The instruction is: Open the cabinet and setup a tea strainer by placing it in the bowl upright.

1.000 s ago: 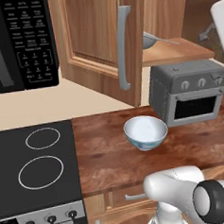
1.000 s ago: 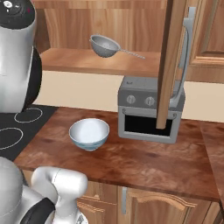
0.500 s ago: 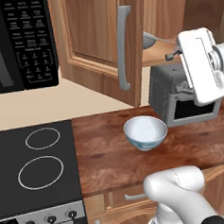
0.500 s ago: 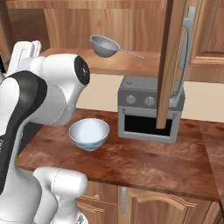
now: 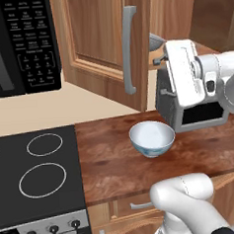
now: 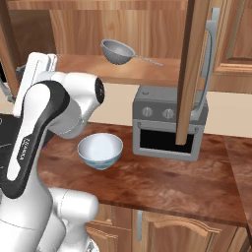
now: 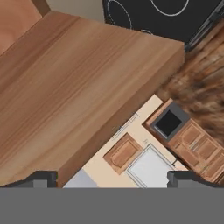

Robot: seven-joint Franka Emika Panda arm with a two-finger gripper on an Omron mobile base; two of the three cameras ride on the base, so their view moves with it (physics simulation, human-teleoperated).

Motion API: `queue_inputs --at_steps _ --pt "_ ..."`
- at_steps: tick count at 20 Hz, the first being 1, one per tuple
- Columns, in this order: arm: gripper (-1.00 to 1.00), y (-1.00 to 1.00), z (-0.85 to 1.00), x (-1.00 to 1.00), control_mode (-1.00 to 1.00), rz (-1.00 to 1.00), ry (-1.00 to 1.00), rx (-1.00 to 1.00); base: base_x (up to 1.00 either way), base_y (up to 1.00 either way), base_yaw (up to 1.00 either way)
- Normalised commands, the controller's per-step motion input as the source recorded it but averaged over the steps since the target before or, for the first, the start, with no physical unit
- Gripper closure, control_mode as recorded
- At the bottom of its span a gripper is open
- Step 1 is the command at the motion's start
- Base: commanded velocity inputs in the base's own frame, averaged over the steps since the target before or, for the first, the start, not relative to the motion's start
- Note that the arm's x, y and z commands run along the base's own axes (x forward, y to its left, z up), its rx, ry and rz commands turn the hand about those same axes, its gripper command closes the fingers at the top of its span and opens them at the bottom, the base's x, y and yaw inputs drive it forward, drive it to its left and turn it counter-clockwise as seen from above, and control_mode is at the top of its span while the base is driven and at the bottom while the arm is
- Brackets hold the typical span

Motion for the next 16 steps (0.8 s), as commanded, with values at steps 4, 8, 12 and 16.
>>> queue_inputs --at_steps 4,8,12,16 --pt "-1.00 -0.34 0.06 0.19 -1.00 0.00 0.01 0.07 0.00 0.00 0.00" --pt "-1.00 -0.31 0.01 0.31 -1.00 0.00 0.01 0.02 0.00 0.00 0.00" --pt "-1.00 -0.12 -0.01 0.56 -1.00 0.00 0.00 -0.05 0.00 0.00 0.00" --pt "-1.00 -0.04 -0.09 0.63 -1.00 0.00 0.00 -0.18 0.00 0.00 0.00"
